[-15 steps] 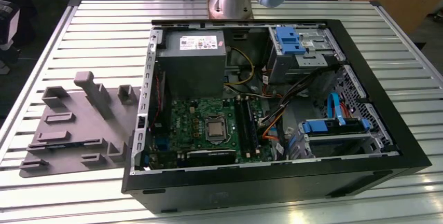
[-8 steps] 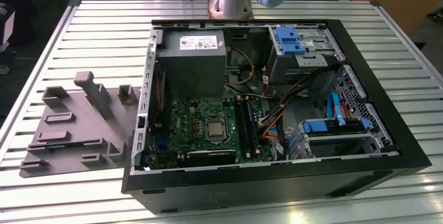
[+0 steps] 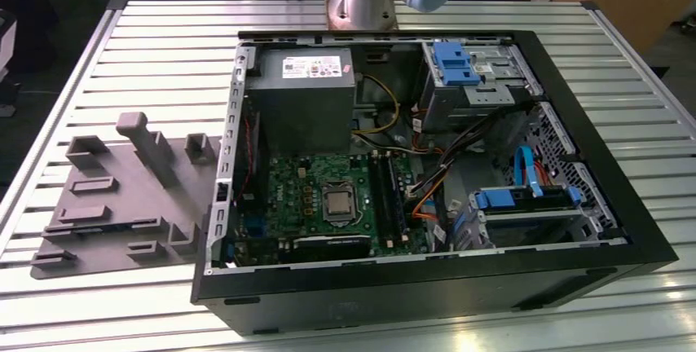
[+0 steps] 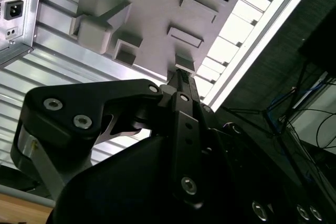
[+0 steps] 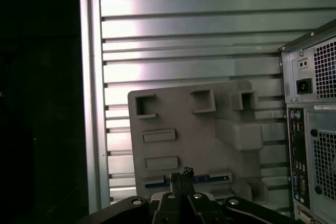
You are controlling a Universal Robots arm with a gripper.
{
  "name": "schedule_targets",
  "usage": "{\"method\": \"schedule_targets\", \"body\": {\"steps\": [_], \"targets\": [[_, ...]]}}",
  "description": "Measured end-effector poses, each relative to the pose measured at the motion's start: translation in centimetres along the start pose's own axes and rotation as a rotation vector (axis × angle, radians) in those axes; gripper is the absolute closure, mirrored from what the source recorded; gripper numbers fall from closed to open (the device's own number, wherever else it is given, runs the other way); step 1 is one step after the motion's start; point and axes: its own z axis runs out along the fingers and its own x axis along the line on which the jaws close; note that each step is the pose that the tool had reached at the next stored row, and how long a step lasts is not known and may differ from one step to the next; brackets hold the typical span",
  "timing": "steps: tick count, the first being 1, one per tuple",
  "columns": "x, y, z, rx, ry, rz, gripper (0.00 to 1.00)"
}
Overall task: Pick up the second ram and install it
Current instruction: 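Reach for the second ram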
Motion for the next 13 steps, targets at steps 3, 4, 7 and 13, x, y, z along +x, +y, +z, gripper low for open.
{"method": "schedule_targets", "body": {"steps": [3, 4, 7, 13], "targets": [[0.18, -0.11, 0.03, 0.0, 0.0, 0.0, 0.89], [0.23, -0.14, 0.03, 0.0, 0.0, 0.0, 0.89], [0.43, -0.24, 0.05, 0.0, 0.0, 0.0, 0.89], [0.83, -0.45, 0.1, -0.0001, 0.0, 0.0, 0.89]]}}
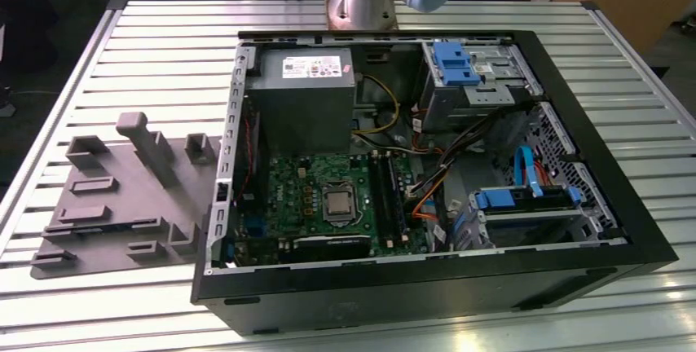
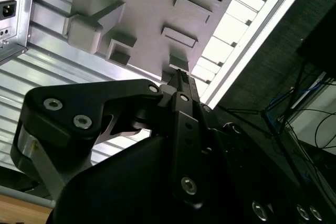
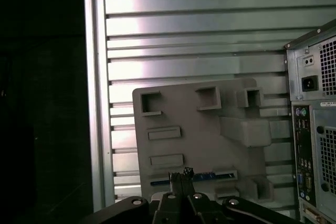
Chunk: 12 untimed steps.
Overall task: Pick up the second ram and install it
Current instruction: 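Reach for the second ram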
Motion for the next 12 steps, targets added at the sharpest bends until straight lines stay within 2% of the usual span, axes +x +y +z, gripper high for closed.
{"method": "schedule_targets", "body": {"steps": [12], "targets": [[0.23, -0.36, 0.42, 0.0001, 0.0, 0.0, 0.89]]}}
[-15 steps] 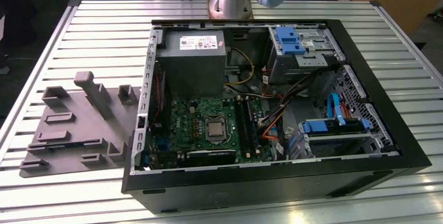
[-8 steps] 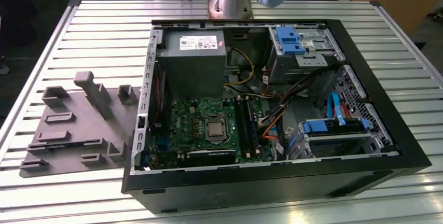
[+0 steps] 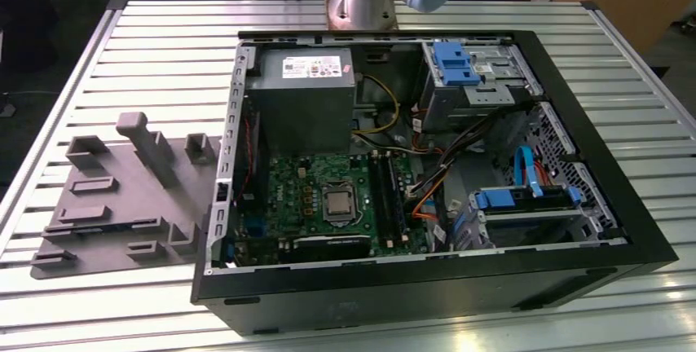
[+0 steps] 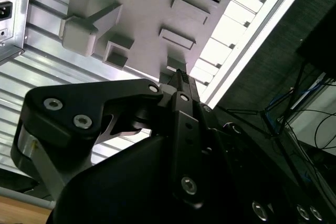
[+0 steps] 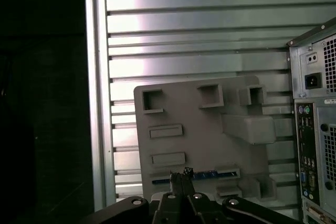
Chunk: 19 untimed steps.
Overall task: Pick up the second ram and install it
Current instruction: 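Reach for the second ram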
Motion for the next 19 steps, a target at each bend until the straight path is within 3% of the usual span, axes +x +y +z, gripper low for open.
{"method": "schedule_targets", "body": {"steps": [19], "targets": [[-0.07, -0.21, 0.7, 0.0, 0.0, 0.0, 0.89]]}}
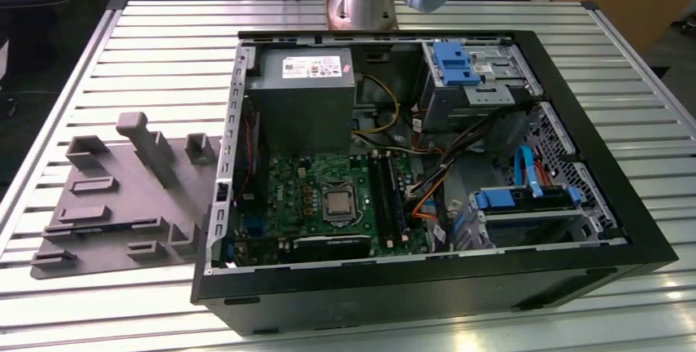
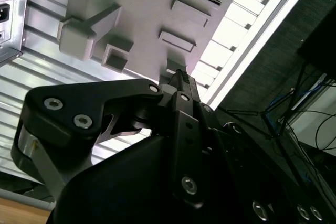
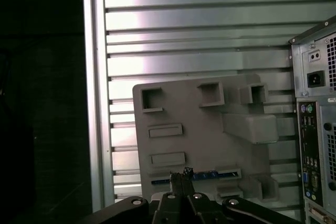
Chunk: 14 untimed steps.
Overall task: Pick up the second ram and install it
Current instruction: 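Reach for the second ram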
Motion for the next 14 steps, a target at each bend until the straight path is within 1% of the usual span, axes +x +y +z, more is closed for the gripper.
{"method": "schedule_targets", "body": {"steps": [14], "targets": [[-0.05, -0.09, 0.46, 0.0, 0.0, 0.0, 0.89]]}}
